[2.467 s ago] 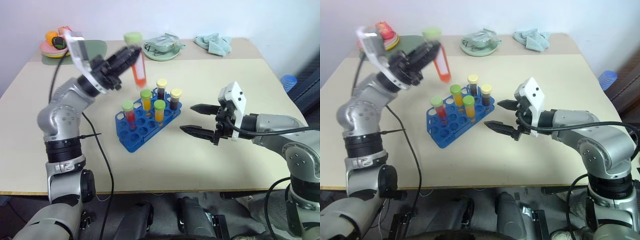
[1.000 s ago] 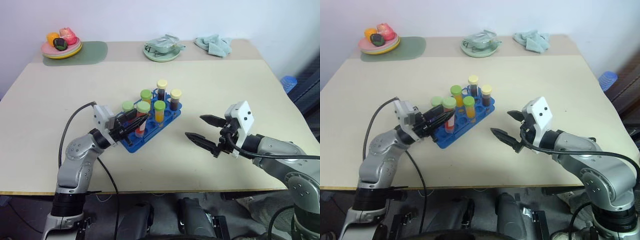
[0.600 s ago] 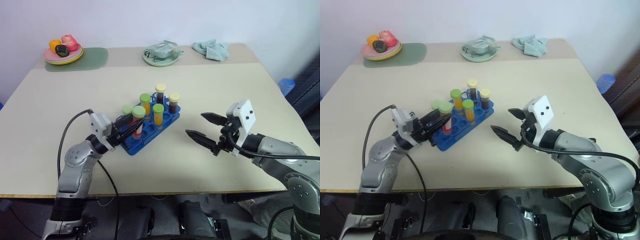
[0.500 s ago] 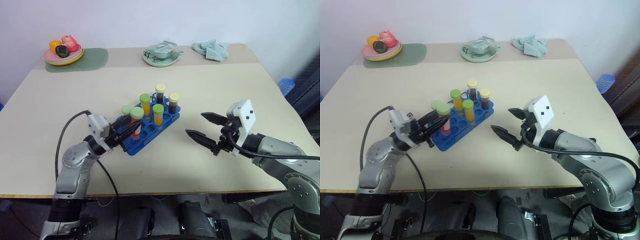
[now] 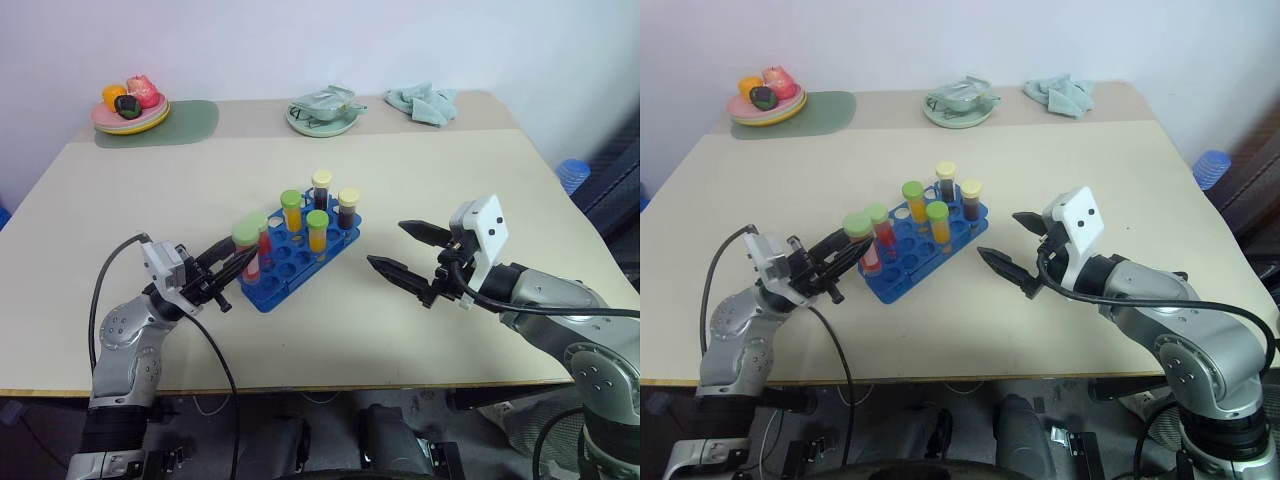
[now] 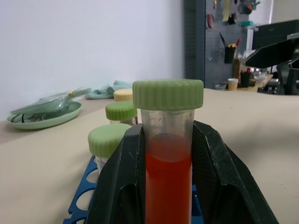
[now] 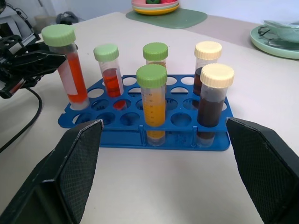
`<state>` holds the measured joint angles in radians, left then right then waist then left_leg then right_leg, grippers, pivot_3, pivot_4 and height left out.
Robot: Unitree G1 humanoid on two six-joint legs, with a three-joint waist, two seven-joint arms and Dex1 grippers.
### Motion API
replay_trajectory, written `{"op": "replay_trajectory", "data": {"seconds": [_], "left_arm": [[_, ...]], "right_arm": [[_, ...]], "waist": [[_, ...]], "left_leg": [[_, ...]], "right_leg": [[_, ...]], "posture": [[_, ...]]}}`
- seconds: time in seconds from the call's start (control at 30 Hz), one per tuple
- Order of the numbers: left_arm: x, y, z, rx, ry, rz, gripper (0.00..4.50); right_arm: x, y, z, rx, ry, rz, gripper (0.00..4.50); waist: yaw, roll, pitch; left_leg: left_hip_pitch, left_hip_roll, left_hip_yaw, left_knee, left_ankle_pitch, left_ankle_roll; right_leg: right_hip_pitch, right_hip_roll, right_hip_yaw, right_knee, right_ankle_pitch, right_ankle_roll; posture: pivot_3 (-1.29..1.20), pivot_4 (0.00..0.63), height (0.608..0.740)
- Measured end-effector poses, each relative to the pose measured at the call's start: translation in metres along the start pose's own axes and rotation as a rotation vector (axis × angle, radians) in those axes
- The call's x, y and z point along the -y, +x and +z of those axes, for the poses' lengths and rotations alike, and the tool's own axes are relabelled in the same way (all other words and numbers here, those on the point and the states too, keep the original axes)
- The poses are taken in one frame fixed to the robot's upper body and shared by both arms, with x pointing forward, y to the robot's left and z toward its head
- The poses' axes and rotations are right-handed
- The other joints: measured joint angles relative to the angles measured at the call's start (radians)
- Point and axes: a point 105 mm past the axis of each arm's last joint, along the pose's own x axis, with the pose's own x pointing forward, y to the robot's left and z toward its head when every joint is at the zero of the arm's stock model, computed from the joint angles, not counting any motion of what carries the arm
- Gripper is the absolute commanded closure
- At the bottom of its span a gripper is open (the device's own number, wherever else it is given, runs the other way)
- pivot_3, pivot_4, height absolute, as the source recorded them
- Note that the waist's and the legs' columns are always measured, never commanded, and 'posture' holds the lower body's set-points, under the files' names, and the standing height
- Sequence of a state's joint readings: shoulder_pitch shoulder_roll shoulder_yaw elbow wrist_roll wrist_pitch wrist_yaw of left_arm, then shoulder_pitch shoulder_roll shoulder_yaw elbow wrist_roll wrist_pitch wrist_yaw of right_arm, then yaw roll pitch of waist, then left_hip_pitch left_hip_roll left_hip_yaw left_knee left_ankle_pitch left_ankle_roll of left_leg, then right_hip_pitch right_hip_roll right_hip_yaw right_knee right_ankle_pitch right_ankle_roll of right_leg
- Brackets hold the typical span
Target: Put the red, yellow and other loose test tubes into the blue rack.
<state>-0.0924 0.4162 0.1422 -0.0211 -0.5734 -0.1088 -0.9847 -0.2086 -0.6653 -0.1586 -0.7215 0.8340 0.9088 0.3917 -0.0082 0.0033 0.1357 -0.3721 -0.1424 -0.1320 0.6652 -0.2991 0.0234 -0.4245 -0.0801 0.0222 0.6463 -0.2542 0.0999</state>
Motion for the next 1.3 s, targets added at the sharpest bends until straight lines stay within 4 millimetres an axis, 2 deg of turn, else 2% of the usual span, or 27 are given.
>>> {"op": "replay_trajectory", "data": {"seconds": [0.1, 0.2, 0.3, 0.4, 0.47, 0.53, 0.63, 0.83, 1.03, 1.3], "left_arm": [[0.008, 0.005, 0.005, -0.003, -0.069, -0.039, 3.73], [0.022, 0.02, 0.007, -0.012, -0.144, -0.088, 3.73], [0.018, 0.038, 0.014, -0.017, -0.157, -0.095, 3.73], [0.01, 0.071, 0.025, 0.023, -0.106, -0.096, 3.73], [0.007, 0.087, 0.02, 0.009, -0.094, -0.091, 3.73], [0.007, 0.093, 0.01, -0.021, -0.103, -0.09, 3.73], [0.006, 0.094, -0.001, -0.057, -0.12, -0.087, 3.73], [0.008, 0.091, 0.002, -0.078, -0.112, -0.115, 3.73], [0.013, 0.081, 0.004, -0.09, -0.119, -0.143, 3.73], [0.006, 0.074, 0.005, -0.104, -0.101, -0.137, 3.73]], "right_arm": [[0.0, 0.0, -0.001, 0.0, 0.004, -0.003, 0.18], [-0.001, 0.0, -0.004, 0.0, 0.016, -0.003, 0.18], [-0.002, 0.0, -0.005, 0.002, 0.022, -0.002, 0.18], [-0.002, 0.0, -0.007, 0.003, 0.027, -0.005, 0.18], [-0.002, -0.001, -0.008, 0.002, 0.028, -0.012, 0.18], [-0.001, -0.001, -0.008, 0.001, 0.029, -0.02, 0.18], [-0.001, -0.002, -0.009, 0.0, 0.029, -0.034, 0.18], [-0.007, -0.004, 0.0, 0.028, 0.005, -0.037, 0.18], [-0.007, -0.005, 0.0, 0.032, 0.016, -0.043, 0.18], [-0.007, -0.005, -0.003, 0.023, 0.024, -0.037, 0.18]], "waist": [[0.001, 0.0, 0.0], [0.007, -0.002, 0.002], [0.019, -0.004, 0.003], [0.026, -0.005, 0.003], [0.023, -0.005, 0.003], [0.017, -0.005, 0.003], [0.019, -0.006, 0.003], [0.021, -0.006, 0.004], [0.021, -0.007, 0.004], [0.022, -0.007, 0.004]], "left_leg": [[0.0, 0.0, 0.0, 0.0, 0.0, 0.001], [-0.001, 0.0, 0.0, 0.0, 0.0, 0.001], [-0.002, 0.0, 0.0, 0.0, 0.0, 0.0], [-0.003, 0.0, 0.0, 0.0, 0.003, -0.005], [-0.003, -0.001, 0.0, 0.0, 0.002, -0.004], [-0.003, 0.0, 0.0, -0.002, 0.002, -0.004], [-0.003, 0.0, 0.0, -0.003, 0.002, -0.004], [-0.003, 0.0, 0.0, -0.002, 0.002, -0.004], [-0.003, 0.0, 0.0, -0.002, 0.002, -0.004], [-0.003, 0.0, 0.0, -0.002, 0.002, -0.004]], "right_leg": [[0.0, 0.0, 0.0, 0.0, 0.0, 0.0], [-0.001, 0.0, 0.0, -0.001, 0.0, 0.0], [-0.002, 0.0, 0.0, -0.001, 0.0, 0.0], [-0.002, 0.0, 0.0, -0.002, 0.0, 0.0], [-0.001, 0.0, 0.0, -0.004, 0.0, 0.0], [-0.002, 0.0, 0.0, -0.005, 0.0, 0.001], [-0.003, 0.001, 0.001, -0.005, 0.0, 0.001], [-0.002, 0.001, 0.001, -0.005, 0.0, 0.001], [-0.002, 0.001, 0.001, -0.005, 0.0, 0.001], [-0.002, 0.001, 0.001, -0.005, 0.0, 0.001]], "posture": [[0.0, 0.15, 0.74], [0.0, 0.15, 0.74], [0.0, 0.15, 0.74], [0.0, 0.15, 0.74], [0.0, 0.15, 0.74], [0.0, 0.15, 0.74], [0.0, 0.15, 0.74], [0.0, 0.15, 0.74], [0.0, 0.15, 0.74], [0.0, 0.15, 0.74]]}}
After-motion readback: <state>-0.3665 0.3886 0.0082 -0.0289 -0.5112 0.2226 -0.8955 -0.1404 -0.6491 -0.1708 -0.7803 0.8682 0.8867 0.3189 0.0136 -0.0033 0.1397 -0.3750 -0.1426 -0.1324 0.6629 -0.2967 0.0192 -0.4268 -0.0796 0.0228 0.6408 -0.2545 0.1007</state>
